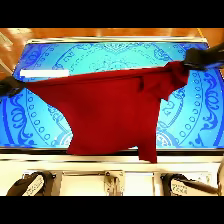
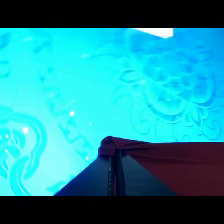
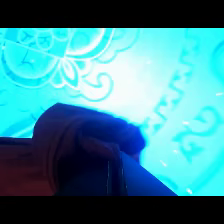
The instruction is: Fold the shirts.
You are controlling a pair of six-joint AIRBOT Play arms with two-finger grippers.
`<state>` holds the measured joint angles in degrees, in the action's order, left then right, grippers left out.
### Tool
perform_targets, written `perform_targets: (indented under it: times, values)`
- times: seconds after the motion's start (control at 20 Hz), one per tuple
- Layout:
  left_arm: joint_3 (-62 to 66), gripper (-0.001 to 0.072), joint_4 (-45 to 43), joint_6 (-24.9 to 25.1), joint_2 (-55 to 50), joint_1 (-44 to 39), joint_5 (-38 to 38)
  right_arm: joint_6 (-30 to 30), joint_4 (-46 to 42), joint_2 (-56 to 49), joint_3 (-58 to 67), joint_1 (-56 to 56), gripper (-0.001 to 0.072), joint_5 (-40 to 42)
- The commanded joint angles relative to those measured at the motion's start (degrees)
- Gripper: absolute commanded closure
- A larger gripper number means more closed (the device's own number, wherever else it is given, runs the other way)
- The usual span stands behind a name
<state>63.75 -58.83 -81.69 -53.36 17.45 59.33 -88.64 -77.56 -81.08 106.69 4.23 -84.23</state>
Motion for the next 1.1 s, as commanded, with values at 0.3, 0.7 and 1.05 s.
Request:
perform_targets:
  times: [0.3,0.7,1.05]
  values:
    - [-2.4,0.0665,5.4,0.1,-25.3,-1.0,-7.4,-3.1,22.0,-28.6,-2.7,-2.3,0.0647,21.8]
    - [4.0,0.0007,7.5,-0.8,-26.5,5.4,9.6,3.7,17.6,-22.1,1.9,1.8,0.0046,10.8]
    - [-16.9,0.0007,2.3,2.6,-24.5,8.5,18.6,5.6,12.3,-18.4,-4.2,10.0,0.0161,-11.1]
